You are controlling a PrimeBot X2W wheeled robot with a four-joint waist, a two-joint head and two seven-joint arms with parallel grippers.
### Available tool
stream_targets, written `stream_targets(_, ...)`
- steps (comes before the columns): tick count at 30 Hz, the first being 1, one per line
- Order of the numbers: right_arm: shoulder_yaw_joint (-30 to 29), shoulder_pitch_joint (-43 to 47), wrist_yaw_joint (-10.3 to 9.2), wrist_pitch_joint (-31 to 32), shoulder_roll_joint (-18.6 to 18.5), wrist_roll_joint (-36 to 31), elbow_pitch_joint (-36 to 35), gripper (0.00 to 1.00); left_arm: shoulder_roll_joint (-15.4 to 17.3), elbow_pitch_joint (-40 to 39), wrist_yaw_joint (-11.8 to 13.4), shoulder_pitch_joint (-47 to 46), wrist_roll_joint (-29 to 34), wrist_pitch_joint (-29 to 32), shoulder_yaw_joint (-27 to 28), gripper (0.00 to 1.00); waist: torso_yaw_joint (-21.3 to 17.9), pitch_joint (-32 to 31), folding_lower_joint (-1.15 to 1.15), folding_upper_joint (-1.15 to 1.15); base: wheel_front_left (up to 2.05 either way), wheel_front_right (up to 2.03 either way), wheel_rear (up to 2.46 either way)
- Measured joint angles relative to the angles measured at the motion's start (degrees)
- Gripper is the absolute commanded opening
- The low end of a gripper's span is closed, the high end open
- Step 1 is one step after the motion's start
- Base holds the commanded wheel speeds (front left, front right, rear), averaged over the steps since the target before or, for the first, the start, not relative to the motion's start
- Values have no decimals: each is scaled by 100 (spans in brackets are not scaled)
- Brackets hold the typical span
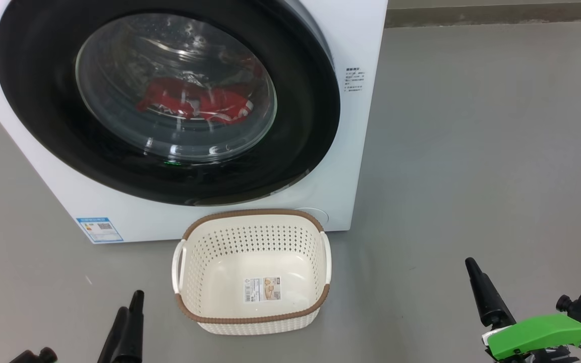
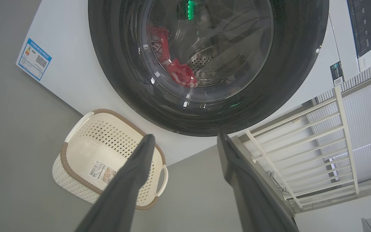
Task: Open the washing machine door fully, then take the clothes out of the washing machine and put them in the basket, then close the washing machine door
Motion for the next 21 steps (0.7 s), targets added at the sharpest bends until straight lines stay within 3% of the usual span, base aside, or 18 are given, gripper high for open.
stream_targets(21, 181, 9, 0, -321, -57, -1088, -99, 100, 13, -319, 0, 131, 1427, -324, -44, 100, -6, -22, 0, 0, 0, 0, 0)
